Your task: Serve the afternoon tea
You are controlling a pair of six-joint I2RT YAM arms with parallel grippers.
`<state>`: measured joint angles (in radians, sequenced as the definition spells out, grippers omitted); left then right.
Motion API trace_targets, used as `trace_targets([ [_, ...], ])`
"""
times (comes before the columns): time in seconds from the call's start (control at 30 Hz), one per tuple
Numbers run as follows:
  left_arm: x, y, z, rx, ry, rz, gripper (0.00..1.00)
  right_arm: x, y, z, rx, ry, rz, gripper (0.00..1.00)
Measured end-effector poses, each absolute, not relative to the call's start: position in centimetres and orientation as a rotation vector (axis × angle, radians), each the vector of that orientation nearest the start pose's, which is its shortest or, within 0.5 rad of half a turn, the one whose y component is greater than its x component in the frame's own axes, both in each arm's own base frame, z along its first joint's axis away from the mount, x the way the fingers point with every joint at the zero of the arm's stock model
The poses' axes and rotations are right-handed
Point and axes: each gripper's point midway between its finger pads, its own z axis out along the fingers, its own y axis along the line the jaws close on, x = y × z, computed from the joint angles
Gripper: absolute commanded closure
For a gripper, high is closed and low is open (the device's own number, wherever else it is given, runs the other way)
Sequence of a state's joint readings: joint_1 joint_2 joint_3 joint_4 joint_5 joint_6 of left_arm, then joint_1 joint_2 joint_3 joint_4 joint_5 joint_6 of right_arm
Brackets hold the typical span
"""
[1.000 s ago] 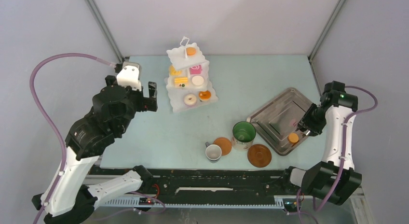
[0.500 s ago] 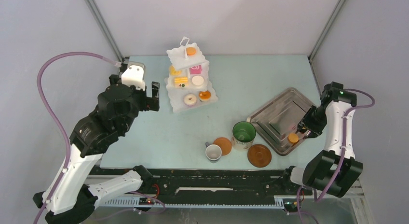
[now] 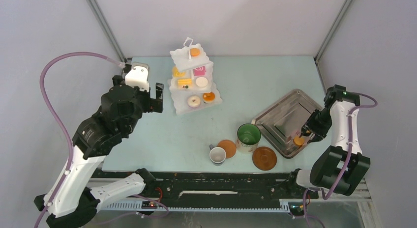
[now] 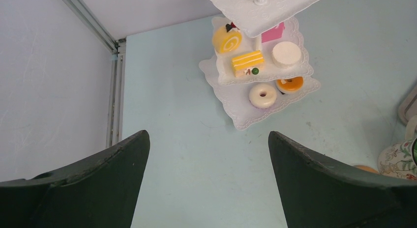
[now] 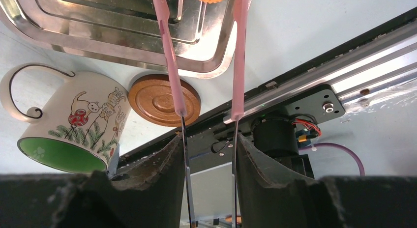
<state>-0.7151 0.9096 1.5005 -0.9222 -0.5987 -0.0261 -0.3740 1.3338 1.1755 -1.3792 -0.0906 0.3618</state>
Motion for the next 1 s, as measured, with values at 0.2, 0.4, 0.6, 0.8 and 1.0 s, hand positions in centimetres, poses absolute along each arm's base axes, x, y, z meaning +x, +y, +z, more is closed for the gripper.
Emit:
trace_targets([
  [0.2, 23.3, -7.2, 39.6, 0.238, 1.832, 0.056, 0.02, 18.0, -3.4, 13.7, 1.096, 2.935, 0.143, 0.60],
  [0.4, 23.4, -7.3, 39.3, 0.241, 1.836, 0.059, 0.02, 18.3, -3.2, 13.2, 1.086, 2.957, 0.147, 0.63],
  [0.6, 23.5, -7.4, 39.4, 0.238, 1.830, 0.055, 0.02, 18.6, -3.4, 13.1, 1.069, 2.952, 0.136, 0.62],
  [0.8, 23.5, -7.5, 39.4, 0.237, 1.829, 0.054, 0.02, 18.9, -3.3, 12.7, 1.057, 2.967, 0.130, 0.63],
  [1.0, 23.7, -7.6, 39.3, 0.241, 1.833, 0.055, 0.02, 19.0, -3.0, 12.6, 1.025, 2.981, 0.126, 0.84],
])
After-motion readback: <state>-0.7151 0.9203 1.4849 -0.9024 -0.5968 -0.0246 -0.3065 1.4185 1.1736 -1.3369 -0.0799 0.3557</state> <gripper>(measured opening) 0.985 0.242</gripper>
